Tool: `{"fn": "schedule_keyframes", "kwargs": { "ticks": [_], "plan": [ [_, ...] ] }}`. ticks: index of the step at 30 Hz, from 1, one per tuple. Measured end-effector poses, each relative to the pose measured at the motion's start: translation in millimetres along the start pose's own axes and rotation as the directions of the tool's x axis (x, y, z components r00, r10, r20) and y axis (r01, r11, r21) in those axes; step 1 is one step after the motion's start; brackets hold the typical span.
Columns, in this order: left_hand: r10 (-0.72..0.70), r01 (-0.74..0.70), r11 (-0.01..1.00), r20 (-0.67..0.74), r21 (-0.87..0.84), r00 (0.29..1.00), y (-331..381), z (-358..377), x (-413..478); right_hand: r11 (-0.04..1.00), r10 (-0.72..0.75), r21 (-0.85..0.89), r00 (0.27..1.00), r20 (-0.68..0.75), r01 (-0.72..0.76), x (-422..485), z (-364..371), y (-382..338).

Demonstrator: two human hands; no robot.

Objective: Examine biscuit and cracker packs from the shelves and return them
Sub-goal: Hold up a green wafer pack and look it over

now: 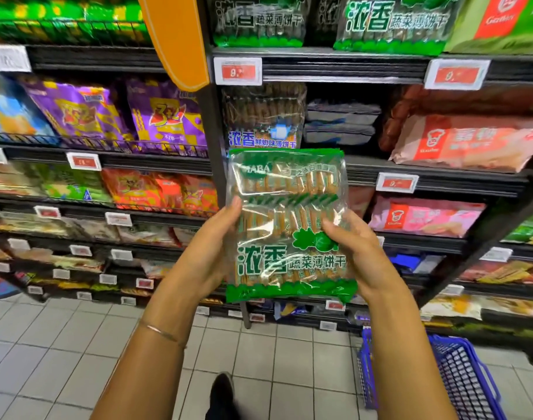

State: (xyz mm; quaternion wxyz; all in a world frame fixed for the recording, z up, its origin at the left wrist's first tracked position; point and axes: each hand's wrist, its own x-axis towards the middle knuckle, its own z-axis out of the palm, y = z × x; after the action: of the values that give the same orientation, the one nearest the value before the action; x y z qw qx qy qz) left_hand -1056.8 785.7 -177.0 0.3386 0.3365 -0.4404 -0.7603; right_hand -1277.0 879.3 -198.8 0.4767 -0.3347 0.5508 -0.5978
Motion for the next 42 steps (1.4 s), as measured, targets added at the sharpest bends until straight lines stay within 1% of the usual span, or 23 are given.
{"fn": "schedule_keyframes", "kwargs": {
  "ticks": [3,5,7,11,13,14,16,18,21,22,24,27,29,32,33,34,35,36,37,38,39,40,42],
  "plan": [
    [-0.077,0.068,0.984,-0.05,-0.167,0.996,-14.0,-8.0,-1.7,0.989,-0.104,-0.088,0.988,0.115,0.115,-4.5,-1.2,-12.9],
    [-0.149,0.14,0.959,-0.018,-0.248,0.989,-24.5,-12.7,-2.7,0.972,-0.17,-0.132,0.972,0.163,0.193,-8.5,3.9,-22.8],
    [-0.191,0.192,0.936,0.033,-0.295,0.981,-29.8,-14.6,-5.7,0.97,-0.201,-0.102,0.965,0.166,0.22,-9.3,10.5,-26.5],
    [-0.193,0.169,0.94,-0.057,-0.295,0.979,-33.1,-16.5,-12.2,0.992,-0.13,0.011,0.985,0.112,0.13,-3.7,15.8,-20.5],
    [-0.187,0.196,0.921,0.061,-0.336,0.98,-33.2,-22.4,-17.6,0.995,-0.08,0.062,0.992,0.1,0.074,-2.8,16.7,-19.9],
    [-0.16,0.188,0.927,0.112,-0.326,0.981,-31.8,-24.3,-21.5,0.996,-0.046,0.079,0.993,0.106,0.037,-3.0,16.4,-19.5],
    [-0.1,0.143,0.939,0.15,-0.311,0.984,-29.6,-26.1,-25.3,0.994,0.023,0.104,0.996,0.084,-0.032,-3.0,14.9,-16.0],
    [-0.108,0.128,0.958,0.088,-0.256,0.99,-23.9,-23.6,-26.2,0.993,0.082,0.08,0.995,0.049,-0.086,-3.3,13.1,-12.6],
    [-0.123,0.131,0.987,0.083,-0.098,0.989,-13.0,-22.4,-26.9,0.991,0.133,-0.035,0.991,0.024,-0.133,-3.3,11.2,-8.6],
    [-0.122,0.127,0.991,0.094,-0.049,0.988,-8.8,-23.6,-26.9,0.989,0.138,-0.058,0.99,0.014,-0.137,-2.0,9.2,-6.0],
    [-0.128,0.131,0.991,0.137,-0.011,0.982,-2.0,-24.6,-28.3,0.984,0.158,-0.087,0.987,0.014,-0.156,0.6,5.8,-2.4],
    [-0.108,0.11,0.994,0.189,0.0,0.976,1.5,-28.0,-27.2,0.983,0.157,-0.109,0.984,0.084,-0.148,2.0,2.5,0.3],
    [-0.1,0.098,0.995,0.16,0.022,0.982,-0.5,-31.7,-23.1,0.985,0.138,-0.113,0.985,0.1,-0.126,0.8,2.2,-0.7],
    [-0.124,0.119,0.992,0.108,0.052,0.986,-2.8,-38.8,-23.9,0.992,0.096,-0.096,0.987,0.129,-0.084,-2.6,1.0,-4.0],
    [-0.108,0.104,0.994,0.1,0.042,0.989,-0.4,-36.9,-23.7,0.995,0.078,-0.066,0.987,0.143,-0.069,-2.5,-0.3,-3.1],
    [-0.061,0.058,0.998,0.088,0.038,0.994,0.9,-36.4,-25.3,0.999,0.043,-0.01,0.988,0.147,-0.041,-4.1,-0.3,-3.4],
    [0.002,-0.007,0.997,0.071,0.075,0.997,2.8,-35.3,-25.9,0.999,0.003,0.051,0.99,0.138,-0.01,-3.8,-1.3,-1.6],
    [0.091,-0.096,0.981,0.039,0.169,0.995,2.4,-35.0,-25.3,0.996,-0.037,0.091,0.991,0.132,0.025,-3.0,-3.1,0.9],
    [0.197,-0.193,0.939,0.014,0.286,0.98,2.2,-33.4,-25.5,0.992,-0.071,0.11,0.986,0.152,0.054,-0.3,-4.9,5.8],
    [0.29,-0.28,0.891,0.027,0.359,0.957,2.2,-31.2,-26.2,0.99,-0.101,0.117,0.976,0.192,0.079,0.2,-3.6,8.2],
    [0.341,-0.335,0.861,0.054,0.383,0.939,-0.6,-30.3,-26.0,0.99,-0.117,0.109,0.967,0.227,0.094,-0.8,0.7,9.2],
    [0.354,-0.347,0.855,0.055,0.386,0.934,-3.9,-32.0,-25.1,0.99,-0.13,0.077,0.964,0.231,0.116,-1.3,6.3,10.3],
    [0.313,-0.301,0.9,0.014,0.315,0.95,-2.5,-36.8,-25.5,0.989,-0.15,0.007,0.975,0.162,0.15,3.3,19.8,15.3]
  ]
}}
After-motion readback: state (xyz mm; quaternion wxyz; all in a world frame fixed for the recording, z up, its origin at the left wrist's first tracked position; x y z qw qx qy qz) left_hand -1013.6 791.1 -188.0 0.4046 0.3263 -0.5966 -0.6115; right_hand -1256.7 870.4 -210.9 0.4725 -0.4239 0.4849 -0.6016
